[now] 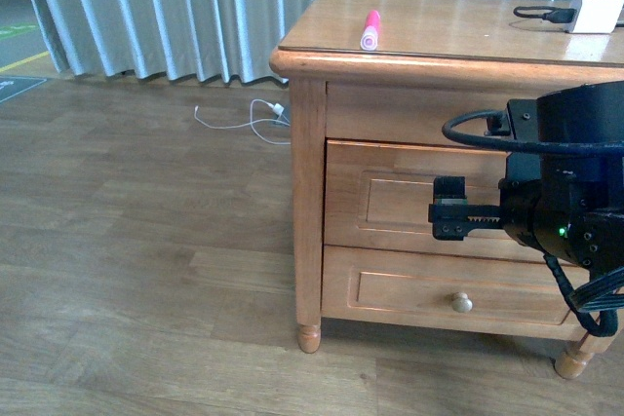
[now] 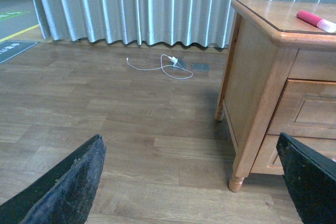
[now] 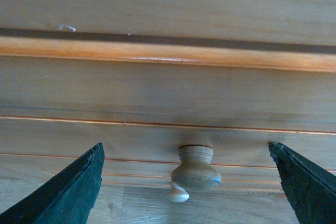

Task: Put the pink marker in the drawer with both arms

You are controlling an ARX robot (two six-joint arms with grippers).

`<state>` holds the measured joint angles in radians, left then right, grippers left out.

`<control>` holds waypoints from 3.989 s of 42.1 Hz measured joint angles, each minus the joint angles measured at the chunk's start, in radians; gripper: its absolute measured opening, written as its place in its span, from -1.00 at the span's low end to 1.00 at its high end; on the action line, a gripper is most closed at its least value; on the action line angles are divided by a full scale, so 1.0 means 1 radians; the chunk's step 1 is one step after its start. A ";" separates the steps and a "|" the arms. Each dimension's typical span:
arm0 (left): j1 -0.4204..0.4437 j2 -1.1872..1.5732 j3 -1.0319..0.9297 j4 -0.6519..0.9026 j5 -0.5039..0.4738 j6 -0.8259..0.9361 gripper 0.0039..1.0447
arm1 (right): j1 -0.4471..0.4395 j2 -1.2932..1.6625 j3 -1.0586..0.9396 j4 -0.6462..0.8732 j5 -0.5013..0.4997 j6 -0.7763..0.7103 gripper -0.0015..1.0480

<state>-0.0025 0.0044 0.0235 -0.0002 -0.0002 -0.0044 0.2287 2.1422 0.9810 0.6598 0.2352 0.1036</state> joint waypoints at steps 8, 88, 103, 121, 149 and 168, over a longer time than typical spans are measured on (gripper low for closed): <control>0.000 0.000 0.000 0.000 0.000 0.000 0.89 | -0.004 0.037 0.013 0.001 0.010 0.002 0.83; 0.000 0.000 0.000 0.000 0.000 0.000 0.89 | -0.126 -0.960 -0.650 -0.447 -0.480 -0.018 0.53; 0.000 0.000 0.000 0.000 0.000 0.000 0.89 | -0.379 -1.607 -0.705 -0.862 -0.675 -0.003 0.83; 0.000 0.000 0.000 0.000 0.000 0.000 0.89 | -0.245 -1.840 -0.908 -0.424 -0.244 -0.086 0.01; 0.000 0.000 0.000 0.000 0.000 0.000 0.89 | -0.232 -1.894 -0.938 -0.453 -0.236 -0.100 0.85; -0.103 0.153 0.016 0.033 -0.190 -0.127 0.89 | -0.232 -1.894 -0.938 -0.453 -0.236 -0.100 0.83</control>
<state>-0.1055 0.1577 0.0391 0.0326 -0.1905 -0.1310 -0.0036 0.2481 0.0429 0.2070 -0.0006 0.0036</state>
